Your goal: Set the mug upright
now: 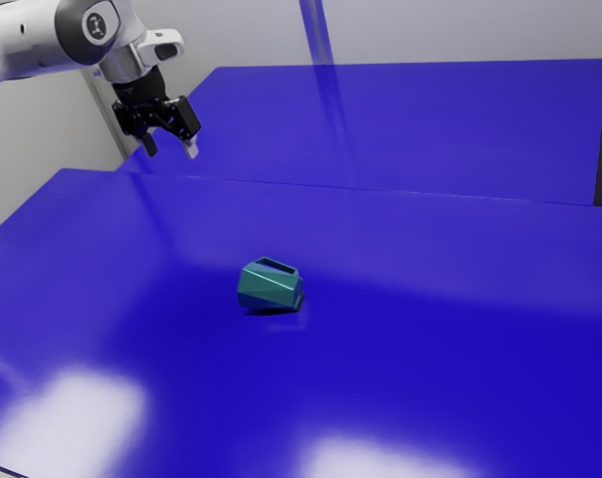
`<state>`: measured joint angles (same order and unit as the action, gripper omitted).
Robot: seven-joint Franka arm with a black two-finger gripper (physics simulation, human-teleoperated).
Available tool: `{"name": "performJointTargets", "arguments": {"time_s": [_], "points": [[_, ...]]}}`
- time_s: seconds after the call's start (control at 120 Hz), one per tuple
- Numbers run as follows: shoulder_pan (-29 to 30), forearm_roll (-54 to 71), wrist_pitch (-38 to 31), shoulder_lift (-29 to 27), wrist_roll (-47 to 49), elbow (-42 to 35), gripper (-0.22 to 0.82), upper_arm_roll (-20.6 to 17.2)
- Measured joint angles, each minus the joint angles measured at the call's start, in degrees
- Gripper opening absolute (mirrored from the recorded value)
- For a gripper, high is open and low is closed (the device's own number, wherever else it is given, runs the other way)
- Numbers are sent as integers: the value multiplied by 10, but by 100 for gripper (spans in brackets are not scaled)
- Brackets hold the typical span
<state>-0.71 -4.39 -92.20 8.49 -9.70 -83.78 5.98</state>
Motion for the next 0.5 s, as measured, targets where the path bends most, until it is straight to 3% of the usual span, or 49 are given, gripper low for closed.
{"name": "performJointTargets", "arguments": {"time_s": [0.267,0.5], "points": [[0,0,8,0,0,-1,60,0],[6,-54,6,-4,-3,-59,60,8]]}}
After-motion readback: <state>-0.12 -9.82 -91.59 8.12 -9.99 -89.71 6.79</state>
